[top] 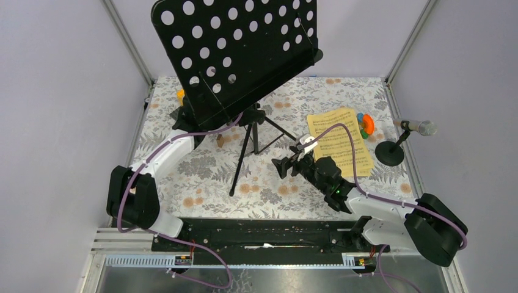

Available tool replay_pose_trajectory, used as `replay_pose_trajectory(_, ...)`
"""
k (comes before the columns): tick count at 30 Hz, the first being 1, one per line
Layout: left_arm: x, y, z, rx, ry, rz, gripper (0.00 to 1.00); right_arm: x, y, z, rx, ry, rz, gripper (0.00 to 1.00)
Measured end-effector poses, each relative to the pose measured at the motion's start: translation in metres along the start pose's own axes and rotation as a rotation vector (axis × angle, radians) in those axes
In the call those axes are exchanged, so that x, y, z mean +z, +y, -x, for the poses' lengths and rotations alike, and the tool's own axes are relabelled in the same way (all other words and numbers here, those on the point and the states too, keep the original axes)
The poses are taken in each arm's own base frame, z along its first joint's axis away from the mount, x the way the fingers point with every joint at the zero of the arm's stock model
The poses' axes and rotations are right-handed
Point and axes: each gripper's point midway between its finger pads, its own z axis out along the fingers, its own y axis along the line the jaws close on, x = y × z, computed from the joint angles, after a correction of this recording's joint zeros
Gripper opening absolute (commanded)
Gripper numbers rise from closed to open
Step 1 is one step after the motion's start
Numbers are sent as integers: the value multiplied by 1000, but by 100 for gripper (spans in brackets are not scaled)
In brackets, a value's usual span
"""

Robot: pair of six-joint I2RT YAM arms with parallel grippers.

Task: Pack up the instrument practice props

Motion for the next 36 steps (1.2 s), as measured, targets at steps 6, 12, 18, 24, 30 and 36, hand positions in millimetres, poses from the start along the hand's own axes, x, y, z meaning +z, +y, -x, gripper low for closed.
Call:
replay_pose_trajectory(6, -3, -2, 0, -13, 7, 38, 75, -4, 2, 2, 6, -5, 14, 89)
replay_pose_trajectory(12, -18, 0, 1, -4, -11, 128, 78, -6, 8, 2, 19, -5, 47, 90)
replay_pose_trajectory(18, -28, -1, 10, 19, -39, 174, 79, -9, 9, 1, 20, 3, 50, 90)
replay_pose_trajectory(24, -31, 3, 10, 29, -39, 211, 79, -9, 4, -2, 18, 74, 14, 93)
replay_pose_trajectory(30, -50, 2, 12, 30, -76, 324, 79, 0, 0, 19, -24, 130, -12, 99)
replay_pose_trajectory(36, -82, -3, 8, -2, -157, 490, 79, 10, -1, 15, -86, 211, 23, 98)
